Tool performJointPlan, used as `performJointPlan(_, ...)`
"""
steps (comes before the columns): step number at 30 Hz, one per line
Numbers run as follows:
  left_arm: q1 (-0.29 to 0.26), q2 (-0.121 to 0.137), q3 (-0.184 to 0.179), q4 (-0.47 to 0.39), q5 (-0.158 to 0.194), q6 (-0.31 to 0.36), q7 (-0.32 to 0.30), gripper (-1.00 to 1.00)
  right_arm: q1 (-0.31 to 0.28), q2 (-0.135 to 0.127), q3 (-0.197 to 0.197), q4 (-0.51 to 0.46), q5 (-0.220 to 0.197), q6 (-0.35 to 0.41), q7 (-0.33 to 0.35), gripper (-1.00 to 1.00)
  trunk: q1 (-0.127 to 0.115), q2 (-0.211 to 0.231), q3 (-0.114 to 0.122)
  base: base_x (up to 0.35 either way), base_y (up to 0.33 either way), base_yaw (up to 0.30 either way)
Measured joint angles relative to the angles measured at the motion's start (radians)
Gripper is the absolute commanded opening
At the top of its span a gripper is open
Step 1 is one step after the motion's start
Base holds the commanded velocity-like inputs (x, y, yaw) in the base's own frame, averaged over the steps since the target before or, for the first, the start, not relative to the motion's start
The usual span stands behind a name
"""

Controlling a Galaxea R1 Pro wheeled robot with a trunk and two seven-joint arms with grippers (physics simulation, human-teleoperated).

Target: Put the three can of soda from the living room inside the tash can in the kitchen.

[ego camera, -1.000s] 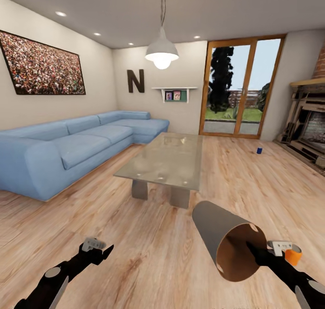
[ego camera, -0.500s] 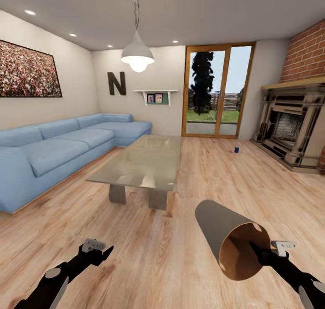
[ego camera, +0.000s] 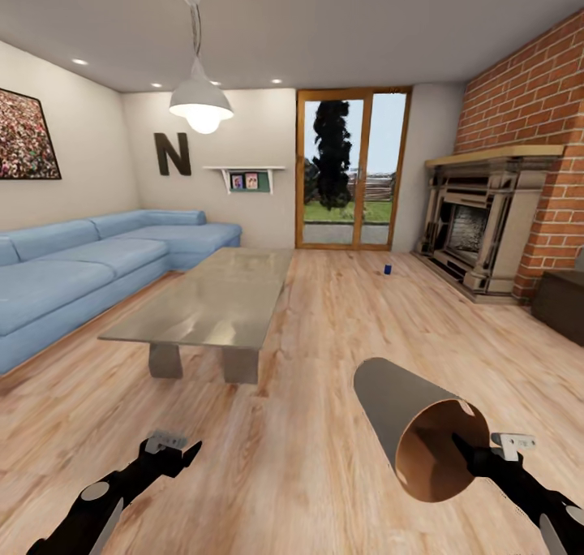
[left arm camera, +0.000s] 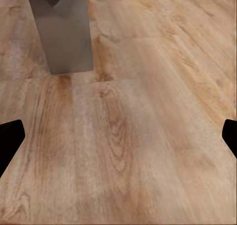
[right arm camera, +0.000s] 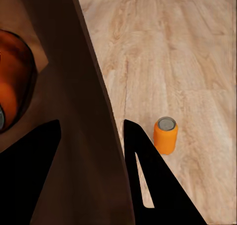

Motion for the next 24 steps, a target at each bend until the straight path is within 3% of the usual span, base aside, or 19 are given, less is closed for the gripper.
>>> performJointPlan(8, 0.0, 0.0, -0.001, 0.0, -0.001, 0.0, 0.0, 1.0, 0.0, -0.001, -0.005, 0.0, 0.0, -0.001, -0.003, -1.0, 0.0, 0.0, 0.008, 0.146, -0.306, -0.19)
performJointPlan(14, 0.0, 0.0, -0.001, 0.0, -0.002, 0.0, 0.001, 1.0, 0.0, 0.001, -0.039, 0.0, 0.001, -0.004, -0.001, -1.0, 0.0, 0.0, 0.01, 0.15, -0.306, -0.035)
performJointPlan(24, 0.0, 0.0, -0.001, 0.024, -0.001, -0.001, 0.001, 1.0, 0.001, 0.003, -0.046, 0.0, 0.0, -0.005, 0.003, -1.0, 0.0, 0.0, 0.01, 0.151, -0.305, -0.073)
